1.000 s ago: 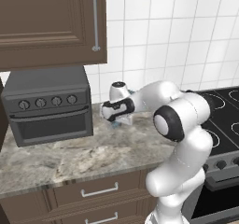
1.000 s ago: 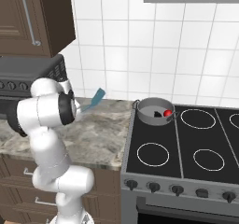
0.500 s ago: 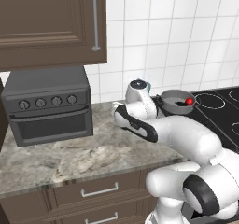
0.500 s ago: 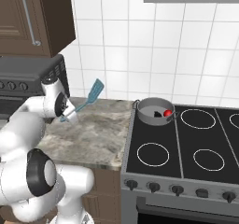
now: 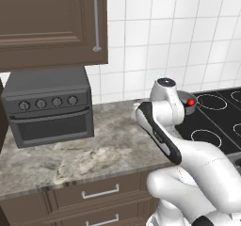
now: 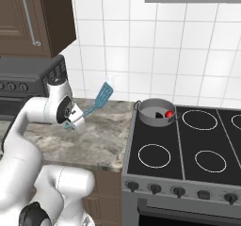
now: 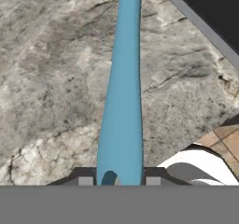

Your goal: Put the eggplant and tomato in the pot. Retrieve the spatula and lightly stir the vegetables in the pot.

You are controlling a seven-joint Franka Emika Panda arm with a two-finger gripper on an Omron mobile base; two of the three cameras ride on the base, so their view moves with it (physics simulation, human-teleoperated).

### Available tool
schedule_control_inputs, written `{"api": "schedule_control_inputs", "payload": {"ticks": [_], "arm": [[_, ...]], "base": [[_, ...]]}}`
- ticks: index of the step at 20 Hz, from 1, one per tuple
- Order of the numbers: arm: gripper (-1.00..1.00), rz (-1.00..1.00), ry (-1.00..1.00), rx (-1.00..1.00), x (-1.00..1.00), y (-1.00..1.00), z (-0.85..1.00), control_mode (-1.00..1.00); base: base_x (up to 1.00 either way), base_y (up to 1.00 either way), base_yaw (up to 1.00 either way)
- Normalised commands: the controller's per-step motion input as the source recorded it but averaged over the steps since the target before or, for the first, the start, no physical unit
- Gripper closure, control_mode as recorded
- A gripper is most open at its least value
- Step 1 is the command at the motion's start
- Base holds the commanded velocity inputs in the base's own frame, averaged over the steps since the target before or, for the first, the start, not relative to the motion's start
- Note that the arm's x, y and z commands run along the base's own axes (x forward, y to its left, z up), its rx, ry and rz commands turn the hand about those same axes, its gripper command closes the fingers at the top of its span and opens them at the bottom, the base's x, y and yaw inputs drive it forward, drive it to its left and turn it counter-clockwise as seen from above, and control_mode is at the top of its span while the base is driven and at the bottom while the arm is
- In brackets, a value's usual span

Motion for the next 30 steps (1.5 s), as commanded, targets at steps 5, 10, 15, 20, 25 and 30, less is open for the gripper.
{"api": "schedule_control_inputs", "payload": {"ticks": [5,10,15,20,25,30], "arm": [[1.00,0.07,0.40,0.00,-0.15,-0.25,0.27,-1.00],[1.00,0.15,0.21,-0.06,0.01,0.02,0.00,-1.00],[1.00,0.12,-0.01,-0.09,0.00,0.02,-0.07,-1.00],[1.00,0.20,-0.04,0.00,-0.07,-0.03,0.00,-1.00],[1.00,0.07,-0.17,0.01,-0.37,0.00,0.10,-1.00],[1.00,0.02,-0.21,0.03,-0.56,0.00,0.18,-1.00]], "base": [[0.00,0.00,0.00],[0.00,0.00,0.00],[0.00,0.00,0.00],[0.00,0.00,0.00],[0.00,0.00,0.00],[0.00,0.00,0.00]]}}
